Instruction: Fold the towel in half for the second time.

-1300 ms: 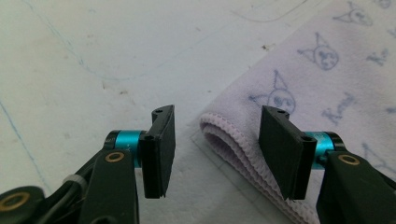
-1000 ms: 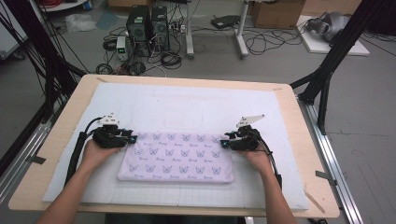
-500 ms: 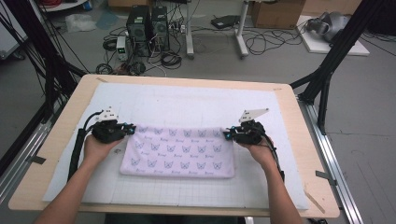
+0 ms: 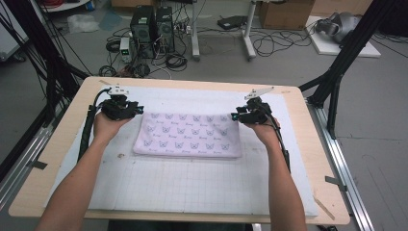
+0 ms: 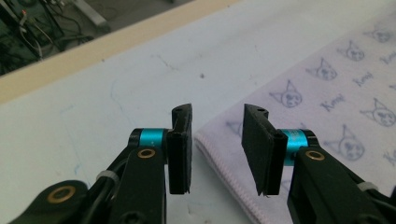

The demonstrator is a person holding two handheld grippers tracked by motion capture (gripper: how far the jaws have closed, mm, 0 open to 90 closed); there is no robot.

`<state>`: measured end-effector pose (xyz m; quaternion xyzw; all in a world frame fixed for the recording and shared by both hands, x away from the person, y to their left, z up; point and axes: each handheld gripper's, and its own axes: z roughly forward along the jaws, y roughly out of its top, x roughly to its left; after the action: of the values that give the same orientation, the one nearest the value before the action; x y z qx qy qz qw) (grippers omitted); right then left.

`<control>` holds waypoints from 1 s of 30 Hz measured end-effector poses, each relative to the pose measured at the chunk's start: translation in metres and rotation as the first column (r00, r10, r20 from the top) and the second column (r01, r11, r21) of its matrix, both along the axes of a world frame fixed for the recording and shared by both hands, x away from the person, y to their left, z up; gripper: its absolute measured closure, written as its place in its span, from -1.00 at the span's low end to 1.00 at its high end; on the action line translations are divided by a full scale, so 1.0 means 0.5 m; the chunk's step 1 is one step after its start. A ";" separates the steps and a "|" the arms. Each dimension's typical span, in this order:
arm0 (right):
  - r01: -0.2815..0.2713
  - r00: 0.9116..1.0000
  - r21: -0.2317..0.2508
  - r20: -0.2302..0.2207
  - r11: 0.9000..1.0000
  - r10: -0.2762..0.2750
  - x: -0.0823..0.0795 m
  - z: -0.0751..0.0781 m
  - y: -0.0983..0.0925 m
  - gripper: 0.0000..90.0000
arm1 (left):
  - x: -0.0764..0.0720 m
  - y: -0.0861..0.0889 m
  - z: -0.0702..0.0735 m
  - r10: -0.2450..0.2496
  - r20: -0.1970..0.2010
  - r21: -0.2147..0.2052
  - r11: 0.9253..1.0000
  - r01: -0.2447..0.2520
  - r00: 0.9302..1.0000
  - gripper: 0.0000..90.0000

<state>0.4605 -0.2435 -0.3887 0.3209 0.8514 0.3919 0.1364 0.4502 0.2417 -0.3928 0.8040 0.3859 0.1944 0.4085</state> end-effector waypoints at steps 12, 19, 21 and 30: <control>-0.033 0.999 0.086 0.008 0.996 0.033 -0.059 0.006 0.006 -0.06 | -0.084 0.025 -0.009 -0.050 0.026 -0.086 0.995 0.052 0.998 0.03; -0.029 0.999 0.081 0.019 0.996 0.028 -0.097 0.000 0.010 -0.29 | -0.124 0.024 -0.006 -0.091 0.045 -0.079 0.992 0.094 0.995 -0.13; -0.040 0.999 0.080 0.023 0.996 0.039 -0.107 -0.003 0.011 -0.30 | -0.133 0.022 -0.009 -0.100 0.041 -0.083 0.991 0.103 0.994 -0.16; -0.044 0.998 0.135 0.049 0.990 0.038 -0.152 -0.004 0.003 -0.48 | -0.172 0.015 -0.012 -0.135 0.033 -0.058 0.989 0.137 0.990 -0.35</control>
<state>0.3844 -0.2419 -0.3906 0.3027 0.8257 0.4590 0.1259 0.3642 0.2491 -0.3989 0.8127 0.3300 0.1661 0.4506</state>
